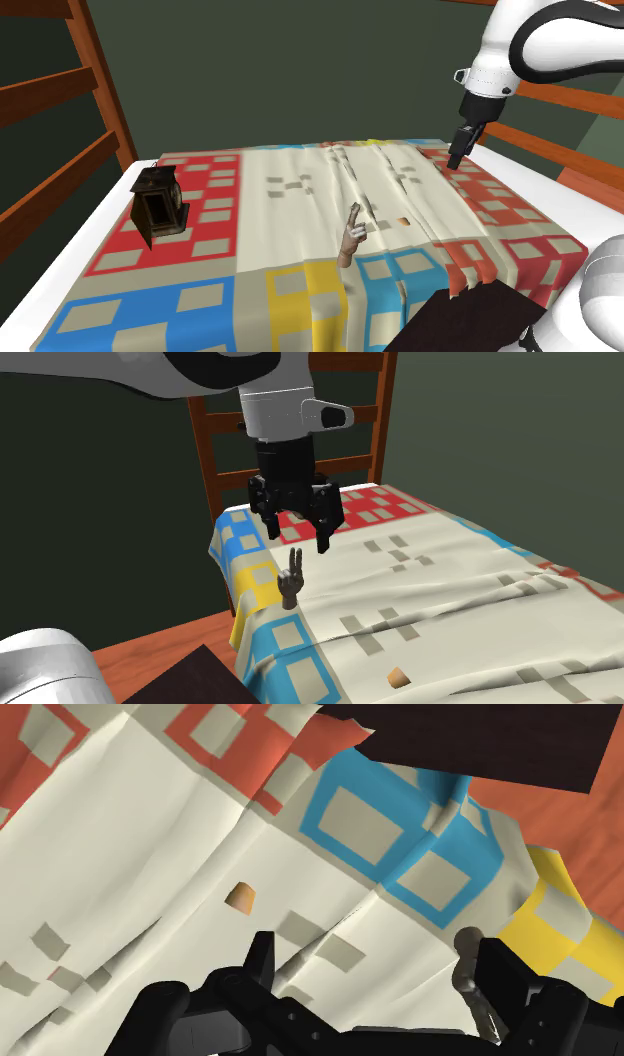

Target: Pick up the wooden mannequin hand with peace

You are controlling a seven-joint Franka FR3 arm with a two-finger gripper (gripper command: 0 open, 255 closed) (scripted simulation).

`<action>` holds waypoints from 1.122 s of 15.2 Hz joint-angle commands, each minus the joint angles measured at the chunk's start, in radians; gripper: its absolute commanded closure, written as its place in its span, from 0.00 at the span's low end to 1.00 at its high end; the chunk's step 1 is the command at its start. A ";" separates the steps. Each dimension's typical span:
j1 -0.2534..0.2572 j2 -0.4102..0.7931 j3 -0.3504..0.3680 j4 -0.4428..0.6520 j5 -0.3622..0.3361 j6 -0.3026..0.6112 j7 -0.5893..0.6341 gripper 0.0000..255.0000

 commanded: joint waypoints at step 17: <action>0.136 0.360 0.096 -0.141 0.098 0.531 0.028 0.00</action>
